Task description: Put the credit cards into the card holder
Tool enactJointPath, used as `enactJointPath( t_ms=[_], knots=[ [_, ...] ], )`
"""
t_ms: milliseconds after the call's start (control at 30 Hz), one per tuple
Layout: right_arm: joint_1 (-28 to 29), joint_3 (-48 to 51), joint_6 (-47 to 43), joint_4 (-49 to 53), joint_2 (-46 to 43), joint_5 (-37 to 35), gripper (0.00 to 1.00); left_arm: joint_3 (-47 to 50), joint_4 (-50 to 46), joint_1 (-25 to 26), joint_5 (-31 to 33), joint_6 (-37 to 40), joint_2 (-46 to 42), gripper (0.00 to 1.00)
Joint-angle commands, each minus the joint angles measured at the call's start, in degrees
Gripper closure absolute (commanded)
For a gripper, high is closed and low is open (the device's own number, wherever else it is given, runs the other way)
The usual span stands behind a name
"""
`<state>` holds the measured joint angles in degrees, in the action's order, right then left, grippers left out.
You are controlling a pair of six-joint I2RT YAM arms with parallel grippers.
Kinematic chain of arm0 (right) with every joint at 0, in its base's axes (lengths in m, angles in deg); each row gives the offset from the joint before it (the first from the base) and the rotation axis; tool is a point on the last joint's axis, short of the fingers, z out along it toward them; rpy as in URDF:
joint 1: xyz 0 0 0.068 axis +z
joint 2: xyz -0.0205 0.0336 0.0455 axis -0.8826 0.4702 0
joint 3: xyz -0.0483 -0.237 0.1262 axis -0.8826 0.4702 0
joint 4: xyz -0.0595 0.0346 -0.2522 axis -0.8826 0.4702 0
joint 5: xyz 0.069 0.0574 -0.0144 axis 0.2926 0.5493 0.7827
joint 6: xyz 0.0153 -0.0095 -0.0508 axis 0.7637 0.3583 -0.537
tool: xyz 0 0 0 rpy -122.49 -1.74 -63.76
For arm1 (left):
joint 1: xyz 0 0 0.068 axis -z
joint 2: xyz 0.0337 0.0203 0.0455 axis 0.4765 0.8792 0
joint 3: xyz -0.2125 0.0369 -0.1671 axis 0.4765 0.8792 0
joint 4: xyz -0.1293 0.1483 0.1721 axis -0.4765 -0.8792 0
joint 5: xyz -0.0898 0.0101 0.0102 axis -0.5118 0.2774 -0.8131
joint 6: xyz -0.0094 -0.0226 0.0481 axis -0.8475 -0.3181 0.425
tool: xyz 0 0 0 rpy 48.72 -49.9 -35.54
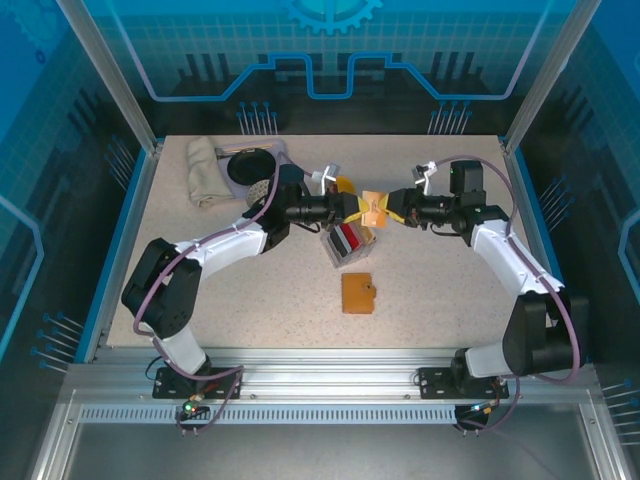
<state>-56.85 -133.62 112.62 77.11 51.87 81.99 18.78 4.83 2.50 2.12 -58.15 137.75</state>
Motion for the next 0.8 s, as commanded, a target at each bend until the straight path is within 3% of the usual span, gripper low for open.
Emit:
enactJointPath(
  t_ms=[0, 133, 267, 300, 333, 467, 600, 767],
  knots=[
    [-0.84, -0.98, -0.93, -0.10, 0.10, 4.13, 0.77, -1.74, 1.66, -0.11, -1.90, 0.39, 0.23, 1.00],
    [-0.80, -1.31, -2.52, 1.23, -0.30, 5.56, 0.87, -1.99, 1.53, -0.11, -0.85, 0.02, 0.66, 1.00],
    [-0.93, -1.30, -3.99, 3.47, -0.95, 3.99, 0.99, -2.00, -3.36, -0.21, 1.71, 1.08, 0.98, 0.91],
    [-0.97, -1.52, -5.16, 5.73, -1.38, 2.09, 1.00, -1.69, -6.00, -0.29, 3.37, 1.67, 0.78, 0.80],
    [-0.87, -1.82, -6.74, 8.69, -1.71, -0.78, 1.00, -1.30, -8.28, -0.37, 5.01, 2.24, 0.45, 0.68],
    [1.07, -1.35, -12.03, 17.95, -4.93, -15.54, 1.00, 0.82, -21.73, -0.41, 14.77, 6.12, -2.61, 0.46],
    [10.49, 1.20, -12.72, 23.59, -7.58, -33.88, 1.00, 4.94, -31.94, -0.17, 23.91, 8.32, -7.39, 0.38],
    [23.38, 5.11, -6.89, 21.65, -6.24, -43.82, 1.00, 10.51, -37.26, 1.81, 30.36, 9.47, -12.23, 0.37]
  ],
)
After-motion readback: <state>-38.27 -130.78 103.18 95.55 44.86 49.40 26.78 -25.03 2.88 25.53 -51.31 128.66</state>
